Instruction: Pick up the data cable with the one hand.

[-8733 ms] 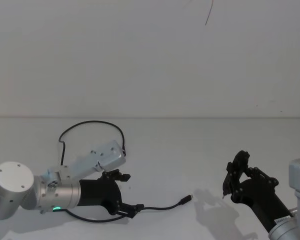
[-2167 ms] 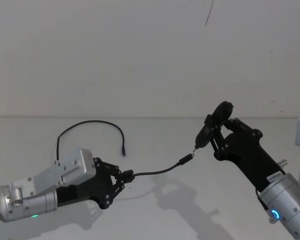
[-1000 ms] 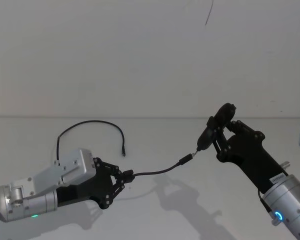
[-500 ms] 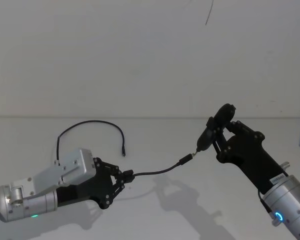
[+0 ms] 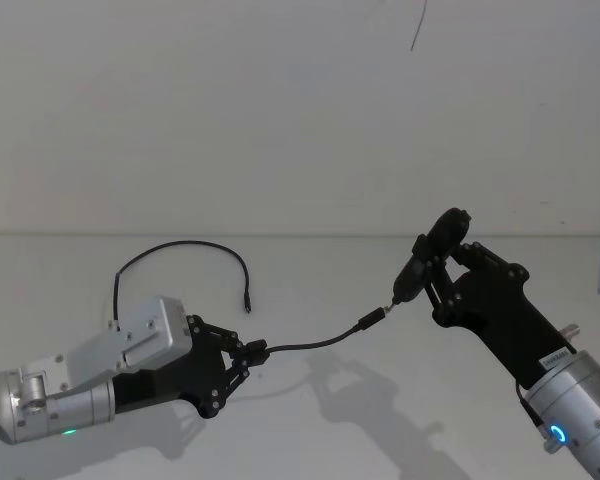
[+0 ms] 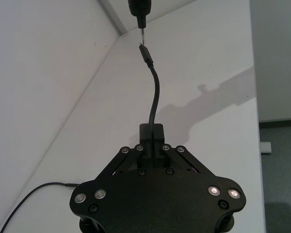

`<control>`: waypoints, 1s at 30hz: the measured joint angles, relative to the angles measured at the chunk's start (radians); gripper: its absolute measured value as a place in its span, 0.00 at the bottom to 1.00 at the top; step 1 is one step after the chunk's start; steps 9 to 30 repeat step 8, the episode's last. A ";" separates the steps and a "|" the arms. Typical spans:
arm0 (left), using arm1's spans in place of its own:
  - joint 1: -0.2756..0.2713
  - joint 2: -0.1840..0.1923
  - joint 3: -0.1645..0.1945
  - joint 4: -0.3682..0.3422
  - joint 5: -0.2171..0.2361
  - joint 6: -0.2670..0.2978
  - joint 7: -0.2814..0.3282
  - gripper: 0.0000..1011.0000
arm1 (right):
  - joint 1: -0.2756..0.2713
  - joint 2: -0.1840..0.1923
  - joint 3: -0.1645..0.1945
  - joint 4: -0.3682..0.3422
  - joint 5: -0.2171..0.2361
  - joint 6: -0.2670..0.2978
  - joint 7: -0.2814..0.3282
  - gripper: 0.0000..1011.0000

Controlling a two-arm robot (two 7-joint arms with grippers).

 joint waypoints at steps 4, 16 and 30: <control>0.000 0.000 0.000 0.000 0.000 0.000 0.000 0.03 | 0.000 0.000 0.000 0.000 0.000 0.000 0.000 0.26; 0.000 0.000 0.000 0.000 0.000 0.000 0.000 0.03 | 0.000 0.001 0.000 0.000 0.000 0.000 0.000 0.26; 0.000 0.000 0.000 0.000 0.000 0.000 0.000 0.03 | 0.000 0.001 0.000 0.000 0.000 0.000 0.000 0.26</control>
